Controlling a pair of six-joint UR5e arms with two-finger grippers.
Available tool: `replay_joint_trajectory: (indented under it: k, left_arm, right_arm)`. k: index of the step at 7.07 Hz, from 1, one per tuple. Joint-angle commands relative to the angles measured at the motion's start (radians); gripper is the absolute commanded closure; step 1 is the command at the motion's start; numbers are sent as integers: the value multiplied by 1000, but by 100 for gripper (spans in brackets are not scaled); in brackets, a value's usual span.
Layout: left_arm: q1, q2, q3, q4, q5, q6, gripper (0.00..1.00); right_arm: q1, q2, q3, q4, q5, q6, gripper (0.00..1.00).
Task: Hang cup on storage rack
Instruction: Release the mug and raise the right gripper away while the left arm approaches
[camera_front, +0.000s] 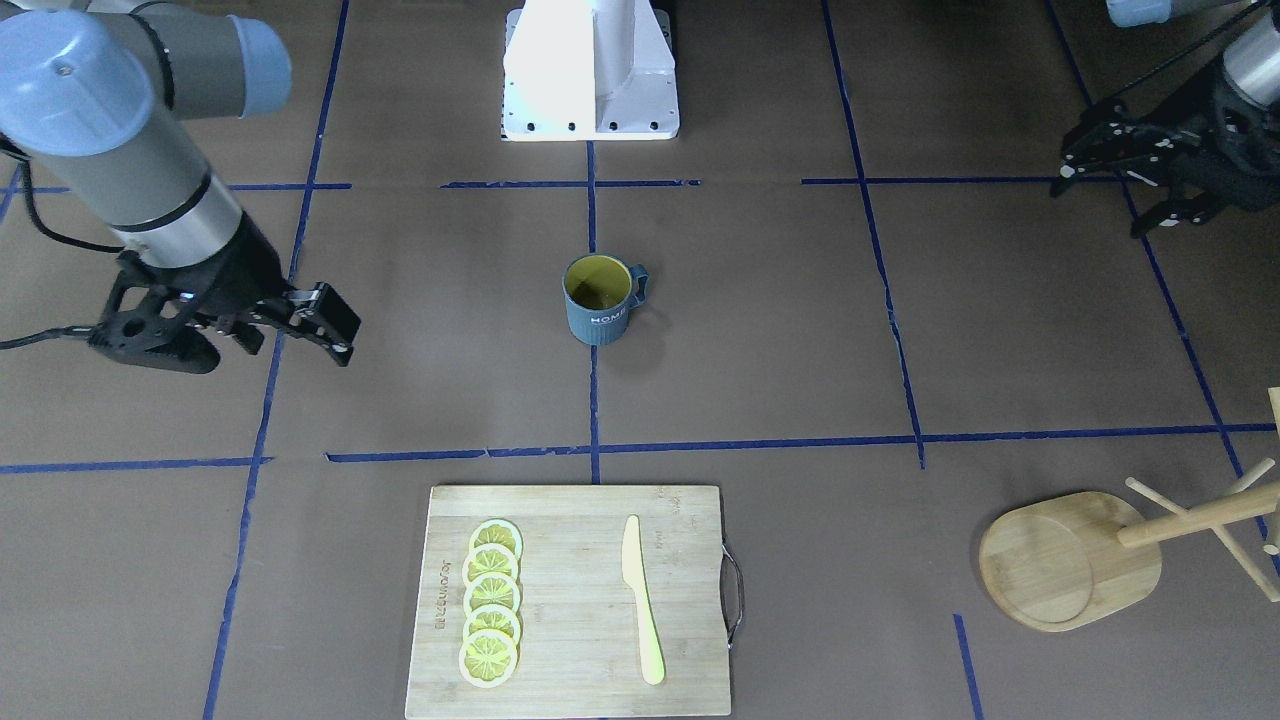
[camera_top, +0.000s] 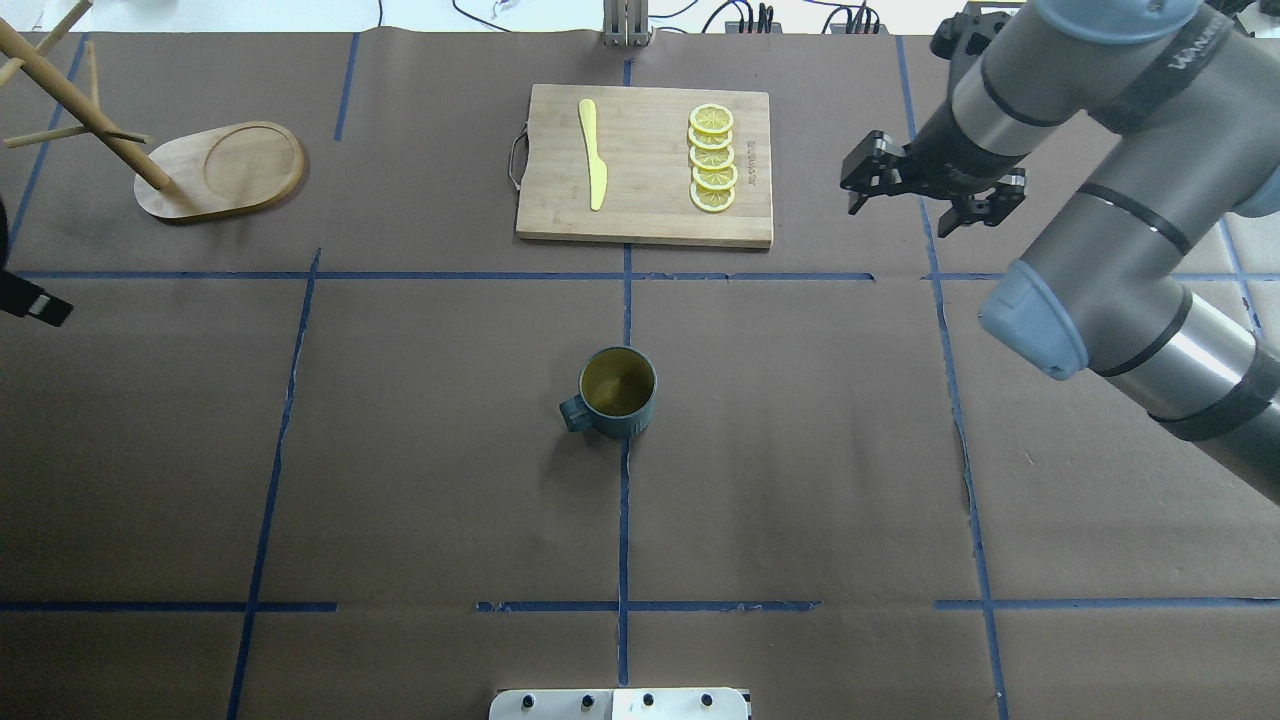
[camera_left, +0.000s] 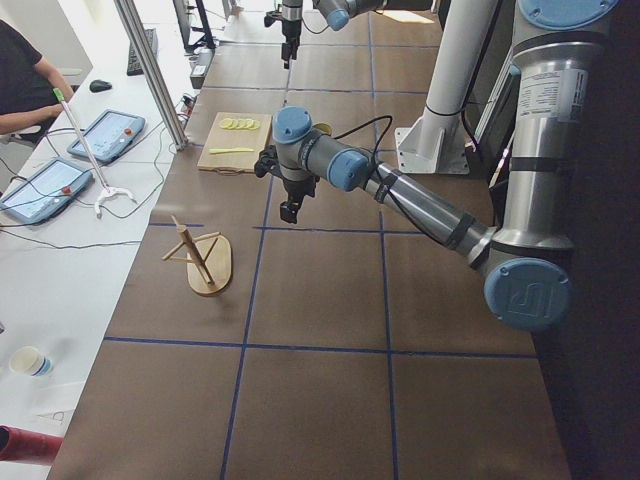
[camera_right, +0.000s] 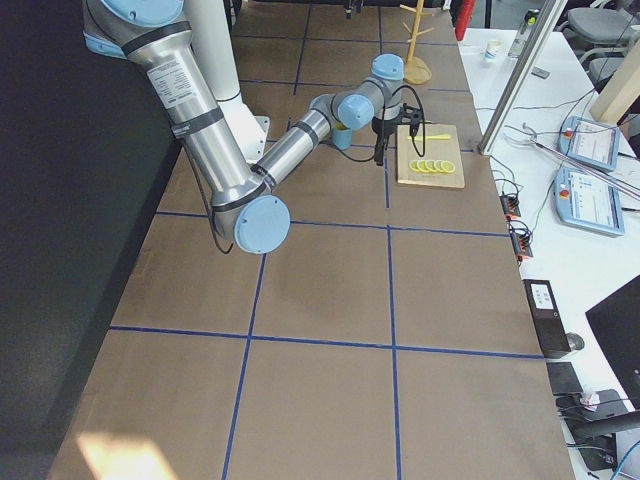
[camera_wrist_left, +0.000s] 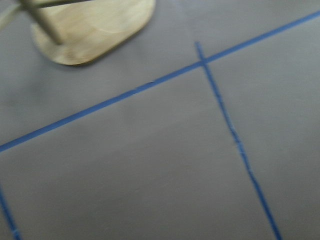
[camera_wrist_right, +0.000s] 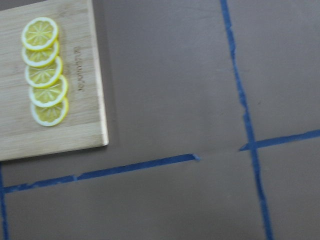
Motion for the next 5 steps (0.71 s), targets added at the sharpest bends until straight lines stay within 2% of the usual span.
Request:
replay_joint_trajectory:
  k: [1, 2, 3, 5]
  left_arm:
    - [173, -181, 1, -69, 104, -153, 0]
    - [283, -238, 4, -74, 185, -158, 0]
    - [368, -245, 8, -159, 254, -149, 0]
    - [457, -249, 107, -369, 296, -149, 0]
  right_arm:
    - [113, -124, -5, 4, 52, -268, 0]
    - [158, -174, -8, 4, 79, -372, 0]
    - [202, -183, -34, 4, 93, -455, 0]
    - [271, -194, -125, 6, 159, -591, 0]
